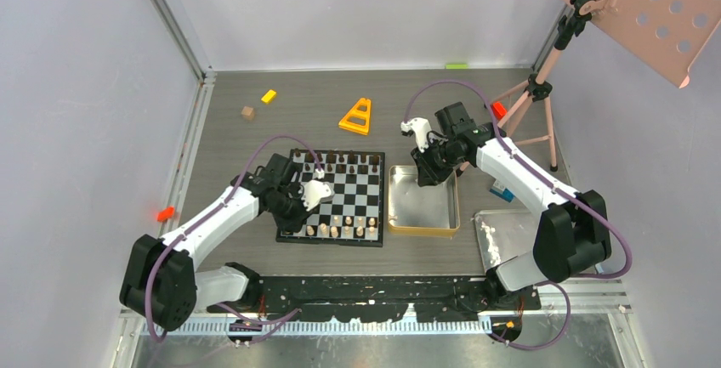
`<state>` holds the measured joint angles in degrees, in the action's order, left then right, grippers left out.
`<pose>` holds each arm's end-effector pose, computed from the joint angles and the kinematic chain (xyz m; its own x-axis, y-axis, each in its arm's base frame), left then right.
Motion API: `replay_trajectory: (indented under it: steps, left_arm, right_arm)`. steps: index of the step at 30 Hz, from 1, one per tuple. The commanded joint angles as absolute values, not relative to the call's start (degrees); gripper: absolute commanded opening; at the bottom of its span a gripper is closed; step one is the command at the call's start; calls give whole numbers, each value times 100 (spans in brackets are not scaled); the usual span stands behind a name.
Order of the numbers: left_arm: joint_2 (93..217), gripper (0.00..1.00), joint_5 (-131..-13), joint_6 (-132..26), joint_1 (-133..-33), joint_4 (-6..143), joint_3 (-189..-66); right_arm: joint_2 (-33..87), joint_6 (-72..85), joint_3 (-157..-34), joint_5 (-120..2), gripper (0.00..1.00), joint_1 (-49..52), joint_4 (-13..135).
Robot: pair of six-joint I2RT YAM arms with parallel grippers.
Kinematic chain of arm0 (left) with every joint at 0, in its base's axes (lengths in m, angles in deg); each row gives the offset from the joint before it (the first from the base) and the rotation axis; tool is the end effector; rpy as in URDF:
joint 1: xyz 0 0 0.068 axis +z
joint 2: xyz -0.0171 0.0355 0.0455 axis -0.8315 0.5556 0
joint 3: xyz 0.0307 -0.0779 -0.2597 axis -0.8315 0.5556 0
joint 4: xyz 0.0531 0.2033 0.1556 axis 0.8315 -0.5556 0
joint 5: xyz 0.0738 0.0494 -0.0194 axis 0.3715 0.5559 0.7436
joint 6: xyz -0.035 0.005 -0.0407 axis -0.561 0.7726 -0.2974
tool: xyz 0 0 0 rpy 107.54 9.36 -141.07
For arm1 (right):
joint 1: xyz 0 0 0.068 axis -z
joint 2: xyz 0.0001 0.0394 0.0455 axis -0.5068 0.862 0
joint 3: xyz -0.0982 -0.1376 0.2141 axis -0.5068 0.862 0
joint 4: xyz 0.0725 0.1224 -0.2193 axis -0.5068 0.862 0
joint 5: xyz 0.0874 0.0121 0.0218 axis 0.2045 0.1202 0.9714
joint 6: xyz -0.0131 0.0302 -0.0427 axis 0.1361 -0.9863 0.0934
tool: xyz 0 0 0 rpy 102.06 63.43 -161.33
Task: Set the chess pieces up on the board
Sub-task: Place the chess piece on the chessboard.
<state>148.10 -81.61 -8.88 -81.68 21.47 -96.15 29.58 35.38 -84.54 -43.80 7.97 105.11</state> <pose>0.1765 -0.0961 0.1959 -0.4620 0.7850 -0.4127 0.8778 0.4710 -0.0869 0.2622 0.1235 0.2561 -0.5782 -0.6119 -0.5397 -0.7842 0.5993 0.1606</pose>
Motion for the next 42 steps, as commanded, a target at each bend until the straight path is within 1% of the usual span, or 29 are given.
replay_trajectory:
  steps: [1, 4, 8, 14, 23, 28, 30, 36, 39, 42]
  left_arm:
    - [14779, 16, -8200, -779, -8200, 2259, -9646]
    - [14685, 21, -8095, -770, -8192, 2224, -9624]
    - [14482, 25, -7963, -724, -8192, 2109, -9657]
    - [14174, 36, -7922, -631, -8192, 1852, -9777]
    - [14382, 39, -8067, -652, -8191, 1918, -9702]
    - [14531, 38, -8084, -653, -8191, 2033, -9636]
    - [14557, 35, -8113, -673, -8196, 2041, -9636]
    - [14580, 21, -8264, -697, -8193, 1980, -9665]
    - [14610, 17, -8322, -698, -8193, 1947, -9673]
    - [14638, 16, -8311, -712, -8192, 1951, -9691]
  right_arm:
    - [2970, 3591, -8518, -4300, 1, 805, 10481]
    - [2980, 3591, -8523, -4299, 1, 807, 10486]
    - [2984, 3599, -8535, -4306, 1, 805, 10504]
    - [3028, 3623, -8567, -4348, 1, 811, 10592]
    - [3026, 3625, -8578, -4353, 1, 810, 10650]
    - [3047, 3626, -8572, -4343, 1, 805, 10666]
    - [3048, 3620, -8564, -4349, 1, 806, 10662]
    - [3088, 3634, -8562, -4331, 1, 806, 10668]
    - [3101, 3641, -8571, -4326, 1, 807, 10682]
    - [3112, 3643, -8571, -4324, 1, 809, 10688]
